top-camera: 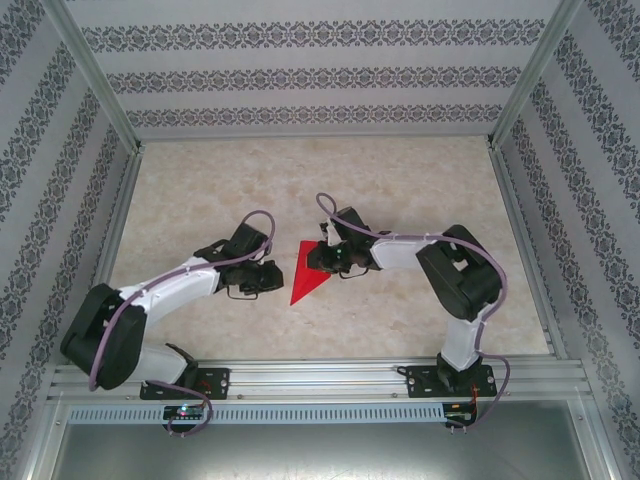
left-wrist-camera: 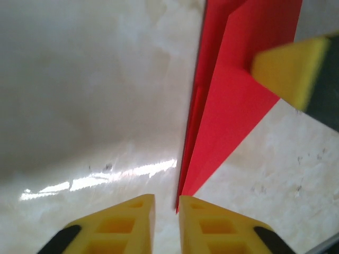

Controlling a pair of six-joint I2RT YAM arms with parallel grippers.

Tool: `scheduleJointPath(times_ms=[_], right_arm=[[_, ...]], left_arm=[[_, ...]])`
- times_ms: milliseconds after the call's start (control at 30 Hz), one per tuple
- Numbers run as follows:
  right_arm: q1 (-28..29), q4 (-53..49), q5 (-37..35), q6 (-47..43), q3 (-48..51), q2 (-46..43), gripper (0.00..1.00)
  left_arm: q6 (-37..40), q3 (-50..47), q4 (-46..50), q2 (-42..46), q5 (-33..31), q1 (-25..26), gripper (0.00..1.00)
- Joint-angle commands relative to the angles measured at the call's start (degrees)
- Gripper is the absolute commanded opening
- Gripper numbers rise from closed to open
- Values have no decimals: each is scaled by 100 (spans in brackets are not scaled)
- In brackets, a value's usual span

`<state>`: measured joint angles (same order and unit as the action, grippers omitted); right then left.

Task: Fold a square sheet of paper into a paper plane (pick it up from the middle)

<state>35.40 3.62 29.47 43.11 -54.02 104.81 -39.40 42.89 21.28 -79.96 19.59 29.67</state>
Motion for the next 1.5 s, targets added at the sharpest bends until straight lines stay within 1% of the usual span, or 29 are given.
scheduleJointPath(times_ms=[0, 33, 100, 167, 233, 300, 400, 433, 600, 933, 1300, 1467], right_arm=[[-13, -582, -597, -212, 266, -808, 19], [-27, -618, -768, -137, 443, -1019, 22], [-48, -550, -989, 44, 812, -1383, 23], [-72, -509, -1174, 243, 1121, -1707, 29], [-85, -511, -1366, 437, 1326, -1901, 29], [-95, -362, -1378, 620, 1501, -2003, 31], [-79, -165, -1331, 911, 1660, -2008, 34], [-69, -71, -1336, 1013, 1719, -1996, 36], [-65, 437, -1327, 1464, 1999, -1947, 39], [-42, 518, -1254, 1524, 1985, -1805, 39], [-36, 658, -1189, 1635, 1974, -1659, 40], [-61, 519, -1217, 1730, 1901, -1599, 41]], left_arm=[[193, 313, 252, -286, -222, 57, 25], [225, 378, 273, -372, -247, 59, 27], [281, 497, 328, -508, -293, 58, 28], [326, 599, 336, -623, -326, 57, 28], [360, 680, 357, -721, -333, 57, 30], [375, 749, 381, -825, -349, 59, 32], [415, 823, 377, -973, -297, 59, 33], [415, 847, 370, -1010, -296, 59, 33], [415, 962, 366, -1143, -270, 63, 35], [434, 1083, 390, -1388, -228, 58, 35], [437, 1120, 306, -1440, -104, 61, 37], [451, 1174, 324, -1401, -56, 61, 38]])
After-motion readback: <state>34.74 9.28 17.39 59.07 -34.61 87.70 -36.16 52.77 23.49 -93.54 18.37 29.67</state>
